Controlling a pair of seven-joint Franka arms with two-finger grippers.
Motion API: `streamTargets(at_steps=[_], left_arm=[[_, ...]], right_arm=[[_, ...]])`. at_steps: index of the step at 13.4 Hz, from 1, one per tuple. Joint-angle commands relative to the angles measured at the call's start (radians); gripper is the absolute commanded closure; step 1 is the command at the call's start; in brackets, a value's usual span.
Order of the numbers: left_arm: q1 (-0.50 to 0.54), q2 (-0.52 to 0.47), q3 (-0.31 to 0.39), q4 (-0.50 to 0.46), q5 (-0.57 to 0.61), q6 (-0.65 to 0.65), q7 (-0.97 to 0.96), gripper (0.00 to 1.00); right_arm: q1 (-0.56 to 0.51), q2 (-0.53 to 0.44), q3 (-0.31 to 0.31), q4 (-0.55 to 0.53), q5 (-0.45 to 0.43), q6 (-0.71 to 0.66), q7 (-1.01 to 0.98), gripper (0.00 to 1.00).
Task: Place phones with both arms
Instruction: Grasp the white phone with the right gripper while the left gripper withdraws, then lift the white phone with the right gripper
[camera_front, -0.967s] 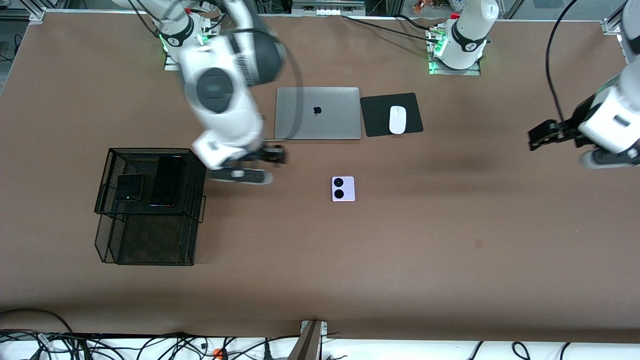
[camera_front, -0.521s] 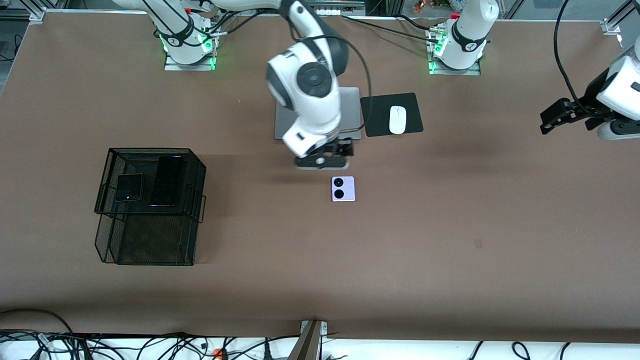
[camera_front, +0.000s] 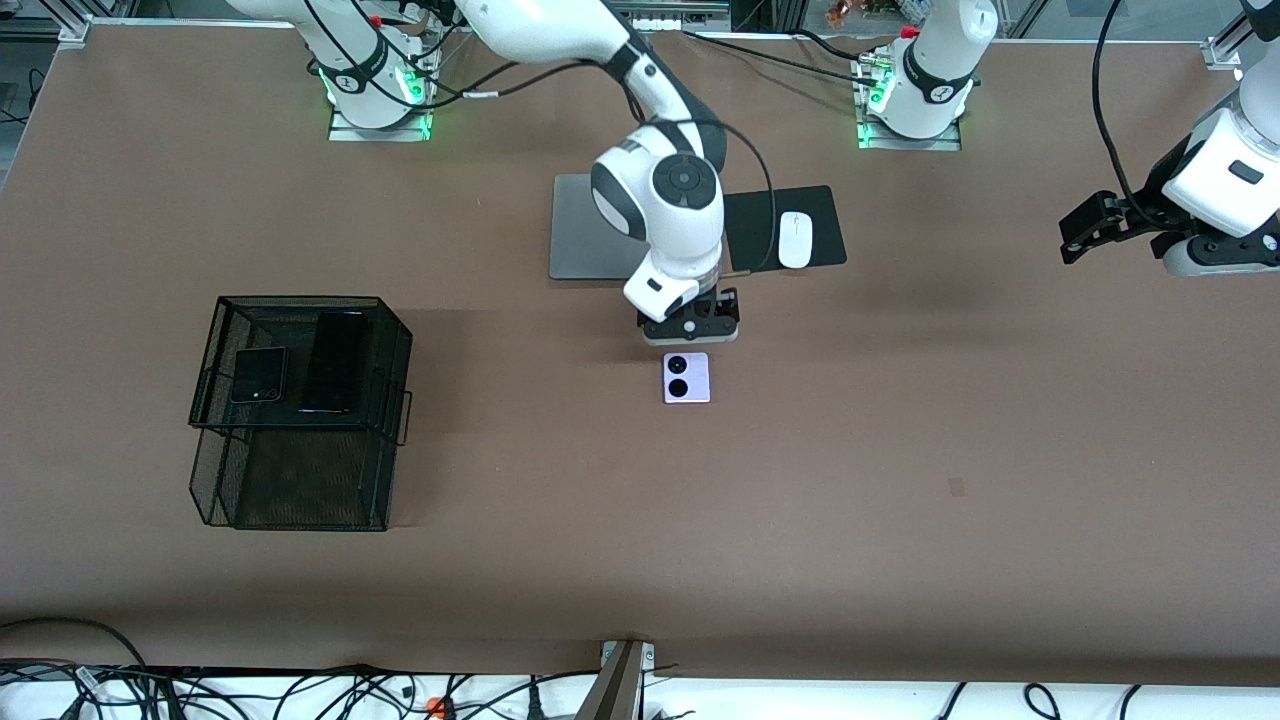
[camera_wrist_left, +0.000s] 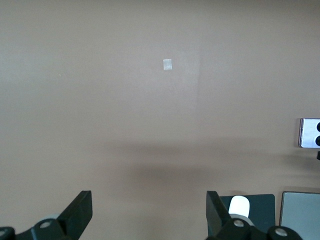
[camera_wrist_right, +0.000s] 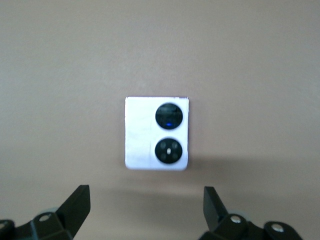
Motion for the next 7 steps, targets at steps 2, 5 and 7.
streamTargets(at_steps=[2,5,7], left_arm=[[0.001,-0.003,0.000,-0.010,-0.007,0.031,0.015,0.00],[-0.001,0.007,-0.018,-0.010,-0.007,0.060,0.016,0.00],[0.001,0.014,-0.020,-0.010,-0.007,0.074,0.016,0.00]], right_arm=[[-0.003,0.084,-0.011,0.036,-0.017,0.090,0.035,0.00],[-0.004,0.116,-0.012,0.036,-0.018,0.136,0.035,0.00],[-0.001,0.130,-0.012,0.036,-0.018,0.152,0.036,0.00]])
